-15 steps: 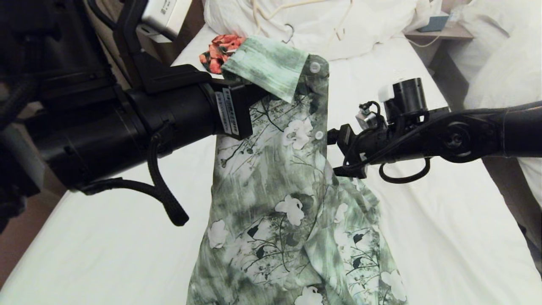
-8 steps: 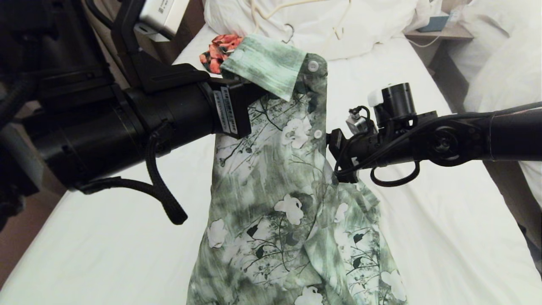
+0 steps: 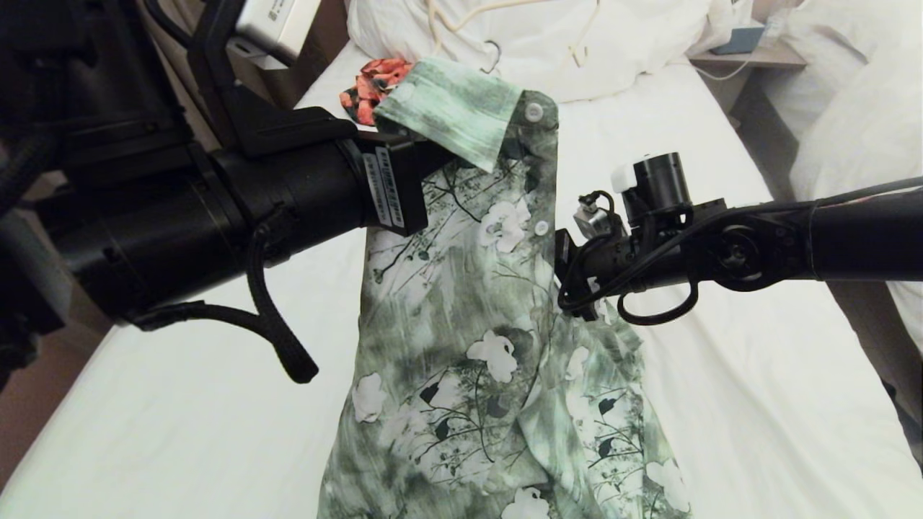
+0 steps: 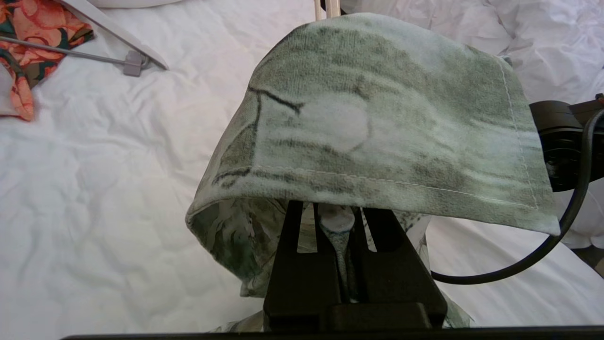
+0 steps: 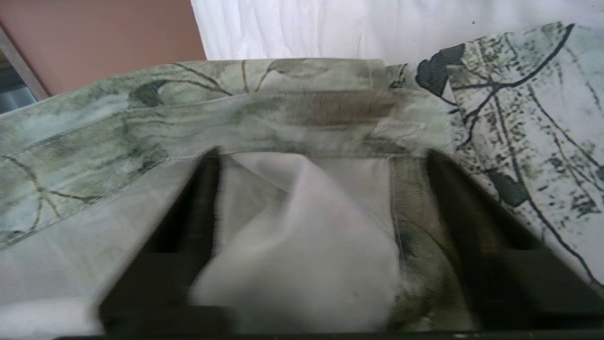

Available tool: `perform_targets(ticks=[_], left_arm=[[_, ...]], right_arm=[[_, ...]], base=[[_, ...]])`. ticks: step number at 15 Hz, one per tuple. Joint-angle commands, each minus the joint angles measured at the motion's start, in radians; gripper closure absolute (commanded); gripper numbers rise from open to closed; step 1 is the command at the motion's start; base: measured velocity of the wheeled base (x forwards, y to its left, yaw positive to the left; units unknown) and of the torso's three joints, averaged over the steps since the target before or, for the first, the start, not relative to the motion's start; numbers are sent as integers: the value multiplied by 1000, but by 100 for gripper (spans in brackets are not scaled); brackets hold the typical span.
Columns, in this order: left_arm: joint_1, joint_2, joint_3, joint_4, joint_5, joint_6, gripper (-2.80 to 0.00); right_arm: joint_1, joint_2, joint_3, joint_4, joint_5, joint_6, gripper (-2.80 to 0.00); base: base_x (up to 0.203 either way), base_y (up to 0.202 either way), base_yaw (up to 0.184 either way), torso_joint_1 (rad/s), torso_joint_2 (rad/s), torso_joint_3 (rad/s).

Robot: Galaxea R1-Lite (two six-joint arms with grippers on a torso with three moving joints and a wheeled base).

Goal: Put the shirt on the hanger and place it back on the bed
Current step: Hook the other side of the shirt onto the hanger

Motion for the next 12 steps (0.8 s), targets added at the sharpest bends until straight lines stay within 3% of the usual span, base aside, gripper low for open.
perform_targets(ticks=[1,8,12], left_arm=[[0,1,0,-3,1,0,0],[0,4,0,-3,1,0,0],[0,30,-2,-2,1,0,0]], right_arm=[[0,1,0,-1,4,5,0],[-6,-12,0,-1,8,7,0],[-97,-63,1,-1,30,37,0]], base=[[0,0,0,0,0,0],[0,0,0,0,0,0],[0,0,0,0,0,0]])
